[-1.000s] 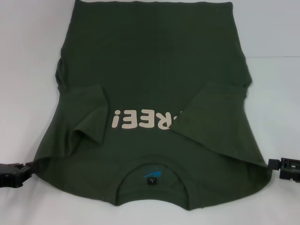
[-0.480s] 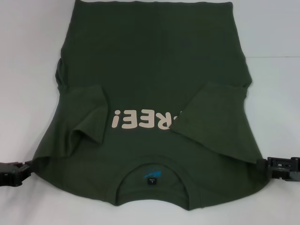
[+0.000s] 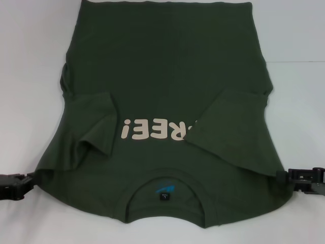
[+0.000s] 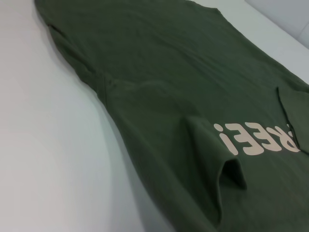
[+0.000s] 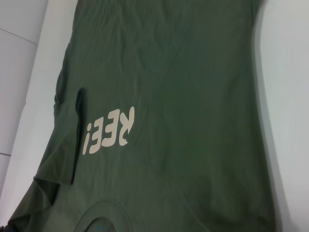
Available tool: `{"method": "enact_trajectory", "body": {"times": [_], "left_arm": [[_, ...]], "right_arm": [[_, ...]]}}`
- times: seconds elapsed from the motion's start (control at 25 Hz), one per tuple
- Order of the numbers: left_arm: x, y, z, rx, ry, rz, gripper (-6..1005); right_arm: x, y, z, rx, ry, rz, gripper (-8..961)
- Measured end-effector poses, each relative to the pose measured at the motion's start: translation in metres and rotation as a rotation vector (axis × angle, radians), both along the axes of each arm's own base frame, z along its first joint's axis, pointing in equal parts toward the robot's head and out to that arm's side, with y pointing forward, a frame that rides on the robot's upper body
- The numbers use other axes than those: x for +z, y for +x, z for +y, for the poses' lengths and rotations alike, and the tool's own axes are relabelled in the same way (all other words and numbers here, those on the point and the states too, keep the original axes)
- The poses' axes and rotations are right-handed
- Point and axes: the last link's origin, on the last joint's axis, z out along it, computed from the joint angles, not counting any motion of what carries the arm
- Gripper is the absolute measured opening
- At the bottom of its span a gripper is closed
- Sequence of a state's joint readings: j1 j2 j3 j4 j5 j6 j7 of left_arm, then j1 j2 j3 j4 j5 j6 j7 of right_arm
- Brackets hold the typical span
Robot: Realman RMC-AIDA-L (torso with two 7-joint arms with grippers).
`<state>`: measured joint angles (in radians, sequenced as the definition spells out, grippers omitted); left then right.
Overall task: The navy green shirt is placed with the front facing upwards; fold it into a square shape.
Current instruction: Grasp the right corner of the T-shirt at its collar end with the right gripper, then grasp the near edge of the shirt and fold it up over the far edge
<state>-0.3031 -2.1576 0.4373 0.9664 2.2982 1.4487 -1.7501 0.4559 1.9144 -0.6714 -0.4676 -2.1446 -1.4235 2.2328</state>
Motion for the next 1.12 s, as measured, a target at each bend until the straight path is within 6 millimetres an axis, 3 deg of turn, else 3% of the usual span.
{"method": "enact_trajectory", "body": {"times": [0.16,0.8,1.12], "left_arm": [[0.000,0.001,0.001,-0.003,0.000,0.000,28],[0.001,0.002,0.003,-0.008,-0.001,-0.003,28],[0.001,0.006,-0.005,0.000,-0.034,-0.060,29]], "right_arm": [[-0.002,0.001,0.000,-0.009,-0.034,-0.024,783],[-0.003,0.000,0.001,-0.006,-0.037,-0.036,102],[-0.002,0.008,-0.012,0.024,0.006,-0.019,42]]}}
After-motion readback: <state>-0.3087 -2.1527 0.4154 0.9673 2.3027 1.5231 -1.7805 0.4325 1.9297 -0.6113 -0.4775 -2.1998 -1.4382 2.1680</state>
